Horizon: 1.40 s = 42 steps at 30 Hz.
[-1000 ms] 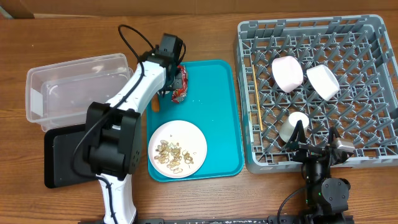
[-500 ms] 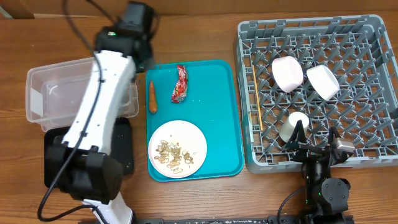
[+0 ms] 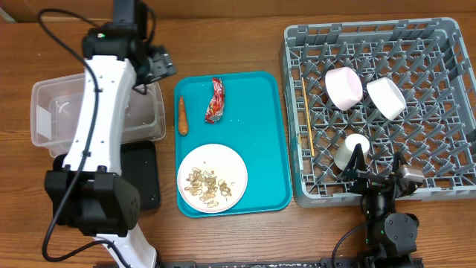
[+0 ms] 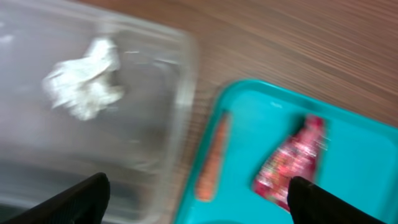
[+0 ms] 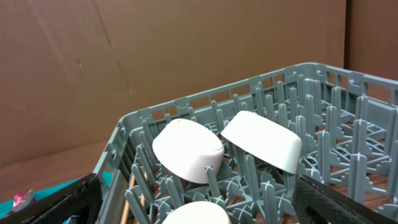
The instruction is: Sort waste into correct bins and load items into the dishwasher
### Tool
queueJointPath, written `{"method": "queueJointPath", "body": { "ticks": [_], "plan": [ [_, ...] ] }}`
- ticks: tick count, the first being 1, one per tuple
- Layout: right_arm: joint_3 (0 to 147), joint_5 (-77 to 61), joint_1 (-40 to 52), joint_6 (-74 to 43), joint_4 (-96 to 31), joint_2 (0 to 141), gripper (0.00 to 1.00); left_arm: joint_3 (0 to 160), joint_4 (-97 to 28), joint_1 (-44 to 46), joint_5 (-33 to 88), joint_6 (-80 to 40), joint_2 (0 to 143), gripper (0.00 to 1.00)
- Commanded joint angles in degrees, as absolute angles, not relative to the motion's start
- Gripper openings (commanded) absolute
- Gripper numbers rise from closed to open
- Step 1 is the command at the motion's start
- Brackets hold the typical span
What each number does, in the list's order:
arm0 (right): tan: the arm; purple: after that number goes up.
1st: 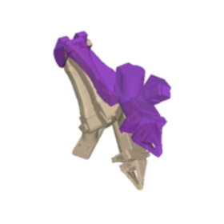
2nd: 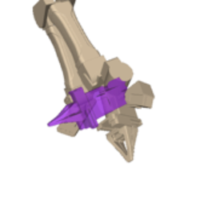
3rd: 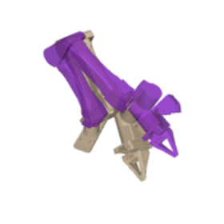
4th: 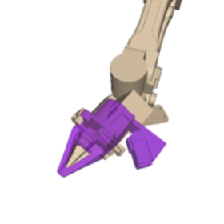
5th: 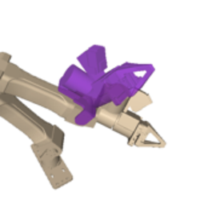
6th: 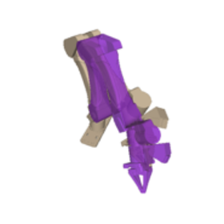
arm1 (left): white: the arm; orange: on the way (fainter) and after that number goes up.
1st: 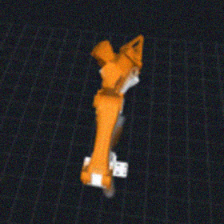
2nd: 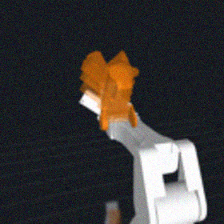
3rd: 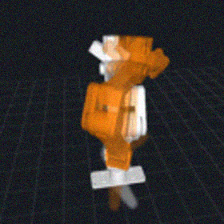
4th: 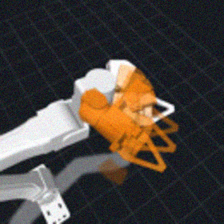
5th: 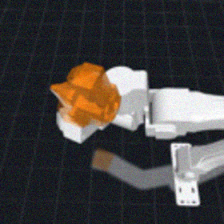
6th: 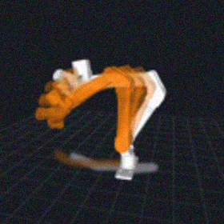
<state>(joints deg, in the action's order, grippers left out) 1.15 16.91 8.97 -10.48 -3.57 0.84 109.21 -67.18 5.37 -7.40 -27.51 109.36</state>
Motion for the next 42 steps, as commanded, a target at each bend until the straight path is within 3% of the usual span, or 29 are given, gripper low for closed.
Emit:
{"method": "queueJointPath", "body": {
  "ticks": [1, 3, 8, 15, 16, 18, 19, 23, 31, 40, 41, 42],
  "plan": [
    [0.47, 17.08, 8.56, -10.7, -3.11, 0.16, 1.0, 109.69, -65.06, 11.94, -5.21, -22.76, 111.74, 0.95],
    [0.47, 17.08, 8.56, -10.7, -3.09, 0.19, 1.0, 109.06, -63.94, 15.33, -8.88, -21.78, 114.08, 0.99],
    [0.47, 17.08, 8.56, -10.7, -3.09, 0.19, 1.0, 108.71, -62.17, 21.15, -11.07, -21.8, 122.67, 0.98],
    [0.45, 17.08, 8.56, -10.7, -3.11, 0.19, 1.0, 108.71, -60.29, 23.29, -11.14, -22.52, 131.37, 0.73],
    [0.47, 17.08, 8.56, -10.7, -3.09, 0.16, 1.0, 108.71, -60.1, 23.29, -11.14, -22.5, 132.14, 0.63],
    [0.45, 17.08, 8.56, -10.7, -3.09, 0.19, 1.0, 108.71, -60.25, 23.18, -11.03, -22.55, 132.68, 0.18],
    [0.45, 17.08, 8.56, -10.7, -3.09, 0.19, 1.0, 108.71, -60.49, 23.18, -10.9, -22.81, 132.66, 0.04],
    [0.47, 17.08, 8.56, -10.7, -3.09, 0.19, 1.0, 110.89, -64.23, 23.16, -11.92, -23.03, 130.19, 0.04],
    [0.45, 17.08, 8.56, -10.7, -3.09, 0.19, 1.0, 117.71, -76.86, 18.61, -26.57, -29.54, 118.04, 0.04],
    [0.47, 17.08, 8.56, -10.7, -3.09, 0.19, 1.0, 115.81, -80.34, 2.44, -14.55, -35.29, 116.31, 0.04],
    [0.47, 17.08, 8.56, -10.7, -3.09, 0.16, 1.0, 115.61, -80.62, 1.26, -12.86, -35.14, 116.75, 0.07],
    [0.47, 17.08, 8.56, -10.7, -3.11, 0.19, 1.0, 115.57, -81.06, 0.14, -11.62, -35.11, 117.05, 0.19]
  ]
}}
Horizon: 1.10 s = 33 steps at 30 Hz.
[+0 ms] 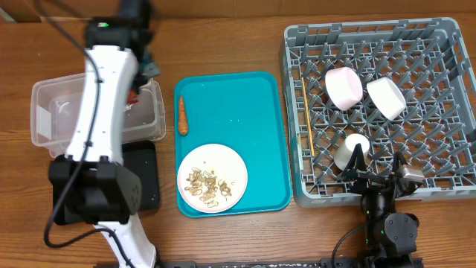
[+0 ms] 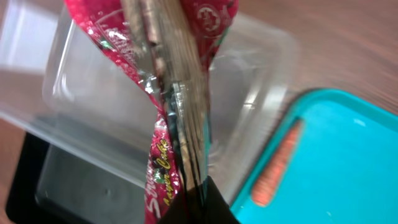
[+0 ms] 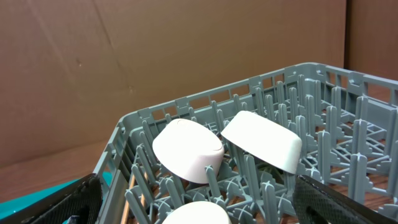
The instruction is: Sort waste into correct bins and load items into the dishwasher
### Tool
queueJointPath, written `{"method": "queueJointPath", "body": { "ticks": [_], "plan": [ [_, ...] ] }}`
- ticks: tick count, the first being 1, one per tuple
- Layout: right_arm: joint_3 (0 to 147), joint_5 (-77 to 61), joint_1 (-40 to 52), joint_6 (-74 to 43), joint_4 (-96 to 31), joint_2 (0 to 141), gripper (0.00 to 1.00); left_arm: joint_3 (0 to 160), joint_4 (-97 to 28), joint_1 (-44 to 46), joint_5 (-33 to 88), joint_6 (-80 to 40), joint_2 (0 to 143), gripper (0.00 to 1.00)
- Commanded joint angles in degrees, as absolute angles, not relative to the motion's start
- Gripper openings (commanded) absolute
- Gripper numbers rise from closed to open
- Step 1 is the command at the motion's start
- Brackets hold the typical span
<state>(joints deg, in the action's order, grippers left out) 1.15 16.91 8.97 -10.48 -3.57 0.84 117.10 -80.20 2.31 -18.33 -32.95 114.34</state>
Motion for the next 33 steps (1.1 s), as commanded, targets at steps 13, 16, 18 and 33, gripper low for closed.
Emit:
{"method": "queueJointPath", "body": {
  "ticks": [13, 16, 18, 33],
  "plan": [
    [0.47, 17.08, 8.56, -10.7, -3.11, 0.19, 1.0, 123.79, -85.71, 5.89, -6.66, -30.46, 114.34, 0.63],
    [0.47, 17.08, 8.56, -10.7, -3.11, 0.19, 1.0, 120.9, -84.97, 12.32, -9.34, -30.24, 115.04, 0.65],
    [0.47, 17.08, 8.56, -10.7, -3.11, 0.19, 1.0, 117.69, -82.85, 15.77, -10.2, -30.26, 115.59, 0.65],
    [0.47, 17.08, 8.56, -10.7, -3.09, 0.19, 1.0, 96.44, -67.02, 19.16, -16.14, -39.44, 122.93, 0.51]
  ]
}}
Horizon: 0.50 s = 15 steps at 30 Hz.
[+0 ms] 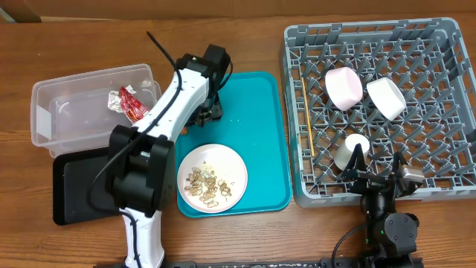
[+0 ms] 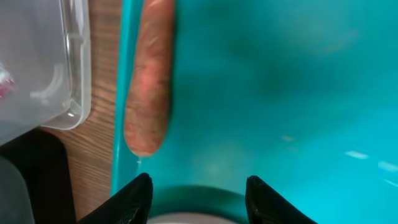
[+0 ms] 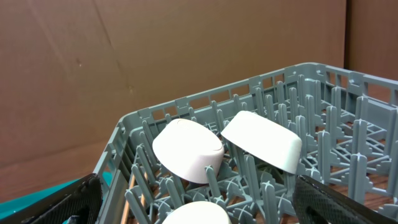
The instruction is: Sort waste into correct bins and load items into the dishwasher
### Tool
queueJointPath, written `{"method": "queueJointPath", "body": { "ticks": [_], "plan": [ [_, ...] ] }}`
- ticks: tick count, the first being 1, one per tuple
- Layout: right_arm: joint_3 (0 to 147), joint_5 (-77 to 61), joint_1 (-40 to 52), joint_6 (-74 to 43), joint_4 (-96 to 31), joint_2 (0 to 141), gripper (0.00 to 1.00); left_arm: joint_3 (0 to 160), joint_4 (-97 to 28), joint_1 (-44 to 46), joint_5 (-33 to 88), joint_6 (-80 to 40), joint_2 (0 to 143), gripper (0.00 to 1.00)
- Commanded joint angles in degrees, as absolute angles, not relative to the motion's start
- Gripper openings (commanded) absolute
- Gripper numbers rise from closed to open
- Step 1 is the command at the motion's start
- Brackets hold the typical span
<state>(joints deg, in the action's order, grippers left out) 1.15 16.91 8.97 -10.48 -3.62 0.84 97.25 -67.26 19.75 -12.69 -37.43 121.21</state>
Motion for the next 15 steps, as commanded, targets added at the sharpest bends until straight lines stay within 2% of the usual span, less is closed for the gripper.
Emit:
{"method": "queueJointPath", "body": {
  "ticks": [1, 9, 15],
  "plan": [
    [0.45, 17.08, 8.56, -10.7, -3.11, 0.19, 1.0, 96.36, -67.09, 19.07, -17.02, -39.42, 123.63, 0.52],
    [0.47, 17.08, 8.56, -10.7, -3.09, 0.19, 1.0, 96.33, -67.2, 18.98, -22.85, -39.46, 126.19, 0.53],
    [0.47, 17.08, 8.56, -10.7, -3.11, 0.19, 1.0, 93.65, -65.06, 18.65, -22.5, -39.44, 126.23, 0.52]
  ]
}}
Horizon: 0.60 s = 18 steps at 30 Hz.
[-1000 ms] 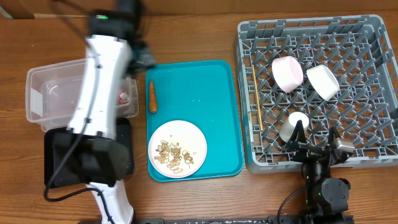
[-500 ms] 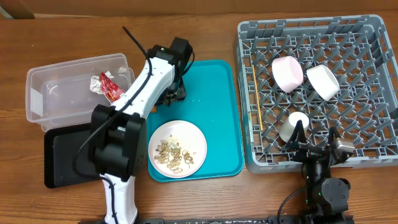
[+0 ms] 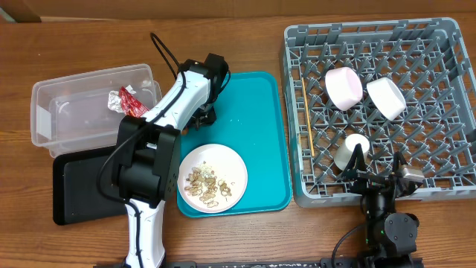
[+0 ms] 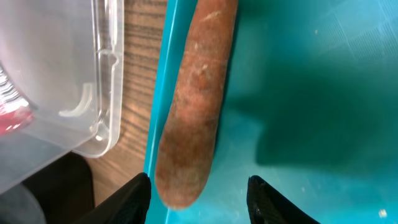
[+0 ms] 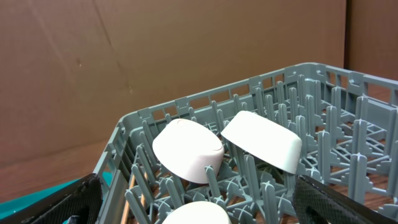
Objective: Sort waste into correct bins and load items into the dishwasher
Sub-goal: 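Grasp the carrot on the teal tray with the left gripper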
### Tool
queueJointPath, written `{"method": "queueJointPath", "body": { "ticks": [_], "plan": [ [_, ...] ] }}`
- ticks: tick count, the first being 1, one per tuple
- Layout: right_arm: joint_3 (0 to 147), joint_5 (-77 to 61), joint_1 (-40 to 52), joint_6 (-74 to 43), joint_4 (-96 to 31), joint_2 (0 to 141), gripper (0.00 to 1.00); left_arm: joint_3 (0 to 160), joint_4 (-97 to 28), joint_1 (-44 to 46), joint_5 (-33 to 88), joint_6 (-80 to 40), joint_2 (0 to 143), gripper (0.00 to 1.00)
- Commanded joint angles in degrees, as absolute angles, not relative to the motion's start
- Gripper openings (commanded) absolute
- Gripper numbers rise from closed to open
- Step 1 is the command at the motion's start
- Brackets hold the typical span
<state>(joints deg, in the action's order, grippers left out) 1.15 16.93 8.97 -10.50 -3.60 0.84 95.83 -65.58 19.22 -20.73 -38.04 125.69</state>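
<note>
An orange carrot (image 4: pixel 199 93) lies along the left edge of the teal tray (image 3: pixel 253 134). My left gripper (image 4: pixel 199 182) is open just above it, and the carrot's near end sits between the black fingers (image 4: pixel 134 199). From overhead, the left arm covers the carrot. A red wrapper (image 3: pixel 128 103) lies in the clear bin (image 3: pixel 67 112). A white plate (image 3: pixel 212 177) with food scraps sits at the tray's front. My right gripper (image 5: pixel 199 205) rests open at the near edge of the grey dish rack (image 3: pixel 446 186).
The rack holds a pink bowl (image 3: pixel 343 86), a white bowl (image 3: pixel 386 97), a white cup (image 3: pixel 351 151) and a wooden chopstick (image 3: pixel 305 119). A black bin (image 3: pixel 82 190) lies in front of the clear bin. Crumpled white paper also lies in the clear bin.
My left gripper has come closer to the carrot and shifted left. The carrot's end, earlier left of the gap, is now between the open fingers. The right arm has not moved.
The red wrapper first lay on the tray beside the carrot, with my left gripper open near the clear bin. Then the gripper held the wrapper over that bin. Later the wrapper lay in the bin and the gripper was open over the tray; now it straddles the carrot.
</note>
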Motion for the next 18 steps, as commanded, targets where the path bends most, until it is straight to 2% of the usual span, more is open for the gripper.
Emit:
{"method": "queueJointPath", "body": {
  "ticks": [1, 6, 11, 16, 18],
  "plan": [
    [0.47, 17.08, 8.56, -10.7, -3.11, 0.19, 1.0, 92.84, -64.2, 18.65, -22.33, -39.42, 126.23, 0.52],
    [0.47, 17.08, 8.56, -10.7, -3.11, 0.19, 1.0, 89.52, -60.05, 18.65, -19.55, -37.45, 126.23, 0.49],
    [0.47, 17.08, 8.56, -10.7, -3.11, 0.19, 1.0, 90.0, -59.11, 18.65, -16.56, -34.44, 126.21, 0.33],
    [0.47, 17.08, 8.56, -10.7, -3.09, 0.19, 1.0, 91.66, -60.07, 18.65, -14.96, -34.46, 126.19, 0.28],
    [0.47, 17.08, 8.56, -10.7, -3.09, 0.19, 1.0, 93.17, -61.41, 18.65, -14.98, -34.46, 126.19, 0.2]
  ]
}}
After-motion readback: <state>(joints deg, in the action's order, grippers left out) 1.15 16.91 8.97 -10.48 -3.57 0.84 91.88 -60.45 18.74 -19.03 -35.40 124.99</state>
